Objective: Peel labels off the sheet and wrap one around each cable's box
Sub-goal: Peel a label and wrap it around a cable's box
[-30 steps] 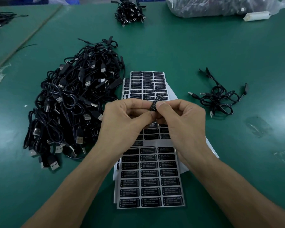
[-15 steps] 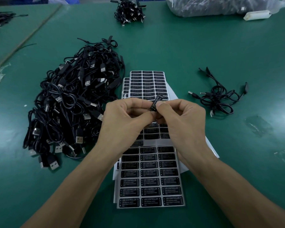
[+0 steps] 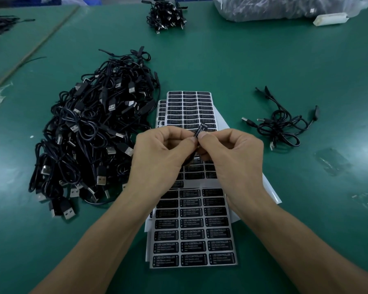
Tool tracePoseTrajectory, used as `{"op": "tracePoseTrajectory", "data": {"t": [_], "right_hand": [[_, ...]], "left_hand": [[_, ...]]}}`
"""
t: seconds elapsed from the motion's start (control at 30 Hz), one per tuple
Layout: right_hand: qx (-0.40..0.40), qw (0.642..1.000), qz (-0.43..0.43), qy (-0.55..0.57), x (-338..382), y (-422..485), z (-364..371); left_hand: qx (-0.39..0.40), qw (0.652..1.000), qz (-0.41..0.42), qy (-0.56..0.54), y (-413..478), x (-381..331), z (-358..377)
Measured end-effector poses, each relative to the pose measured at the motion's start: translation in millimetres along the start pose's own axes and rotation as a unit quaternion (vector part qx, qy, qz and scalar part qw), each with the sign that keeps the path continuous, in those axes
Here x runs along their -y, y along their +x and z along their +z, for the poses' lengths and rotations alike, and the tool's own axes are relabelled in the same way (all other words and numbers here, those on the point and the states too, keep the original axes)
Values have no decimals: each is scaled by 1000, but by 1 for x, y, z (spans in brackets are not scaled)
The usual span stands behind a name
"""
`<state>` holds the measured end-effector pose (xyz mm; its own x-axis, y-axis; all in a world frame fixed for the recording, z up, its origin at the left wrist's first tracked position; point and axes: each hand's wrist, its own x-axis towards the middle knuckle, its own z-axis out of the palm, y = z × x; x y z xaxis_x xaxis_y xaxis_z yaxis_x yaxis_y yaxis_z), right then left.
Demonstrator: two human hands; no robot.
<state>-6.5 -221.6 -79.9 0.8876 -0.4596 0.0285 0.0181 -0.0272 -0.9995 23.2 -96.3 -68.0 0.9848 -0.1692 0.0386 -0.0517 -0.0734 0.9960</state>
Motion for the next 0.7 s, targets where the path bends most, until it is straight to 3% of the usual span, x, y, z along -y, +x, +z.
{"op": "tracePoseTrajectory", "data": {"t": [0.7], "right_hand": [[4, 1000, 1, 14, -1, 1, 0]], "left_hand": [[-7, 1000, 16, 13, 0, 3, 0]]}}
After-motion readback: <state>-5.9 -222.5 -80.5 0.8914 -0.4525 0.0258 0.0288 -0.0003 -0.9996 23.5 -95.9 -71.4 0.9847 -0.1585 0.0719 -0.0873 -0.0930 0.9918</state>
